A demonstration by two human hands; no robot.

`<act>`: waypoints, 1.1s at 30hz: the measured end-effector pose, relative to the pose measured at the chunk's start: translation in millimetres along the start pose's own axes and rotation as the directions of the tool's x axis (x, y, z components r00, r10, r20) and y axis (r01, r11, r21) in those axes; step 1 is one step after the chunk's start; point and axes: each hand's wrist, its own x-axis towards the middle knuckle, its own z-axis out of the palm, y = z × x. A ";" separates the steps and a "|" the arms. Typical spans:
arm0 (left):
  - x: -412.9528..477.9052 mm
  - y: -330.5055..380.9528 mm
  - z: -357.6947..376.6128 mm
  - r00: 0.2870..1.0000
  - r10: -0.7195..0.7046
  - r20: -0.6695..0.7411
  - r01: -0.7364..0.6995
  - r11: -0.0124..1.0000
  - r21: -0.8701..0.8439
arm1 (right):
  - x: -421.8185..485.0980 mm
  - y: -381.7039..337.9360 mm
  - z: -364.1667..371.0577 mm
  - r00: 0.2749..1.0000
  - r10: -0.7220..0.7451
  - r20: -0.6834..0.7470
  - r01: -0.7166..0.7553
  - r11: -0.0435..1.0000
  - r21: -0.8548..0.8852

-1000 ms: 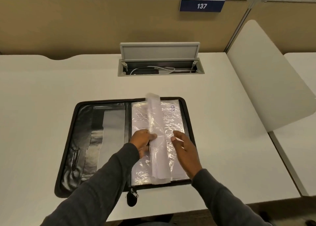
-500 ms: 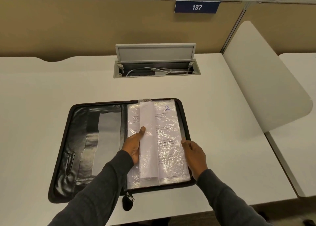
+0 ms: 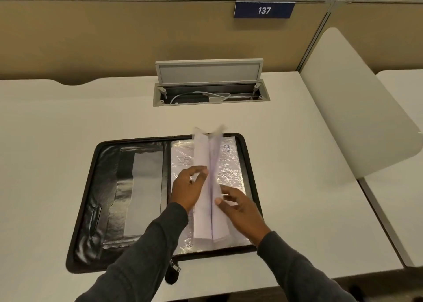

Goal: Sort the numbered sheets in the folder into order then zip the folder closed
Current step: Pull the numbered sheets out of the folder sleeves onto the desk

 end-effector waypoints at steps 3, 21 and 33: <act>2.4 3.6 1.8 0.999 -0.018 -0.033 0.020 0.998 0.061 | 0.6 -4.0 9.9 0.992 -0.047 0.118 0.060 0.992 -0.108; -0.5 -14.0 -11.0 0.989 0.146 -0.009 -0.144 0.986 0.083 | 20.8 29.2 4.3 0.923 0.099 -0.372 -0.240 0.903 -0.356; -1.9 -15.1 17.8 0.997 0.002 0.082 -0.009 0.997 0.082 | 28.6 27.7 -4.2 0.925 0.196 -0.326 -0.268 0.944 -0.193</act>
